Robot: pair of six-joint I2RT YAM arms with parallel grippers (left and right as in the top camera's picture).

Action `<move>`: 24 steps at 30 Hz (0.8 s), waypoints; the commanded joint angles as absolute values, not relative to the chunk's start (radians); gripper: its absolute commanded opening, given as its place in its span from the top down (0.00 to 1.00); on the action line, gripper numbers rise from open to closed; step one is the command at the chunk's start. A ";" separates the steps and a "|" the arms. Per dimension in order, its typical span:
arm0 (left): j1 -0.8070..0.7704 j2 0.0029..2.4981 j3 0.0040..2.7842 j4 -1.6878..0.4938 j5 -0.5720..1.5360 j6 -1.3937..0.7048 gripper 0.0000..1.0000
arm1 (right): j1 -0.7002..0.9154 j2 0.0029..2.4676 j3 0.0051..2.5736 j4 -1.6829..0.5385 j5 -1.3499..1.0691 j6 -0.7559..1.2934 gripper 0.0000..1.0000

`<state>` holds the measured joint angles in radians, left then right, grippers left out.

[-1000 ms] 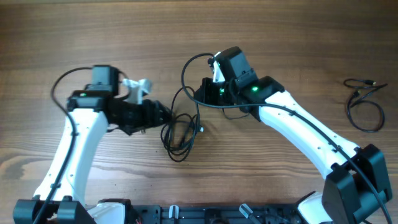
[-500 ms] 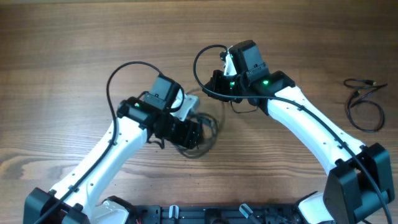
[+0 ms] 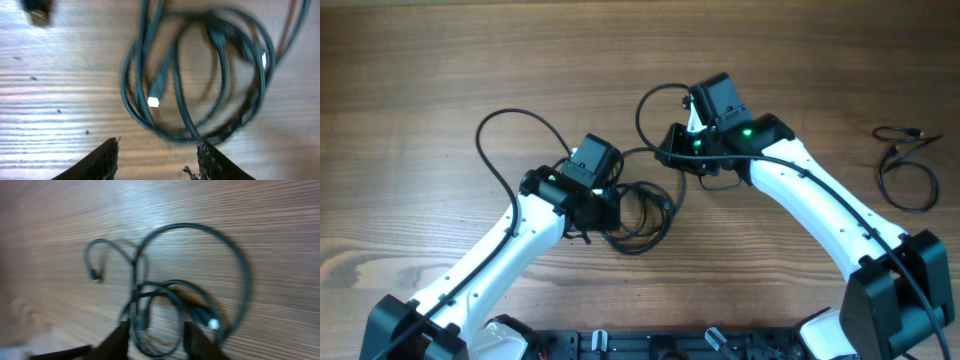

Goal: Untangle cables
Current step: 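Lower both grippers onto the bundle and grasp cable loops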

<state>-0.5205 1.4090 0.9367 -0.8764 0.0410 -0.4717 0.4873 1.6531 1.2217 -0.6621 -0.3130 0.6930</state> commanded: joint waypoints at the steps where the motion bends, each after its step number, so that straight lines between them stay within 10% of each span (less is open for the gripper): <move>1: -0.450 1.414 0.929 -0.832 0.028 -0.598 0.46 | 0.485 1.707 1.211 -0.690 -0.141 0.679 0.58; 9: -0.205 1.418 0.891 -0.844 0.182 -0.535 0.45 | 0.485 1.870 1.202 -0.662 -0.138 0.654 0.56; 24: -0.284 1.682 0.737 -0.570 0.294 -0.592 0.52 | 0.485 1.942 1.202 -0.664 -0.128 0.654 0.46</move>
